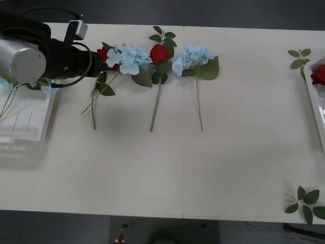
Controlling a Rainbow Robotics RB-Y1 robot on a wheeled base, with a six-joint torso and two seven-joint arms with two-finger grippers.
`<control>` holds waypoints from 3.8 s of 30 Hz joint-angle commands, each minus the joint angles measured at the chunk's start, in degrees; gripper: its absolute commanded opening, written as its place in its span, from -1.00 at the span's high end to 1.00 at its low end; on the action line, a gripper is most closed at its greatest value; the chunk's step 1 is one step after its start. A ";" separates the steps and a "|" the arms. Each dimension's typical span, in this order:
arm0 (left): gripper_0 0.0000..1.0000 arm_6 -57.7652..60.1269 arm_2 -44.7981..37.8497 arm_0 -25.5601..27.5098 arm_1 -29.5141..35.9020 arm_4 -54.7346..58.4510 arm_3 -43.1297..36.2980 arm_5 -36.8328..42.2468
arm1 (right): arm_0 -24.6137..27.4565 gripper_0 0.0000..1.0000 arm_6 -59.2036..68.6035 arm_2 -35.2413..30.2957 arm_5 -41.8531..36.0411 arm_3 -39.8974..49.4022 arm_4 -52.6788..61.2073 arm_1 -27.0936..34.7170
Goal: Put the red flowers into the right box and the blue flowers into the left box
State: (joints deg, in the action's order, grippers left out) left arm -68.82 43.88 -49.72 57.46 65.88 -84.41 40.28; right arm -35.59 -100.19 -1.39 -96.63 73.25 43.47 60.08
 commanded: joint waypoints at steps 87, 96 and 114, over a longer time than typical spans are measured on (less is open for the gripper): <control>1.00 -2.29 -0.46 -7.06 -23.19 -21.40 39.15 -10.83 | -17.49 1.00 70.13 52.19 63.76 -19.28 -23.70 -37.32; 1.00 -2.29 -0.46 -7.06 -23.27 -21.40 39.06 -10.83 | -17.49 1.00 69.87 54.21 63.76 -20.86 -26.51 -37.41; 1.00 -4.75 -0.55 -6.88 -16.15 -13.49 27.28 1.21 | -18.55 1.00 66.09 44.10 40.29 -4.52 -15.79 -27.74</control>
State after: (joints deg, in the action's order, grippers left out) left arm -70.40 44.55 -54.67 38.65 51.20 -54.93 40.29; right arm -53.39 -28.22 46.33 -52.81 63.70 26.11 28.54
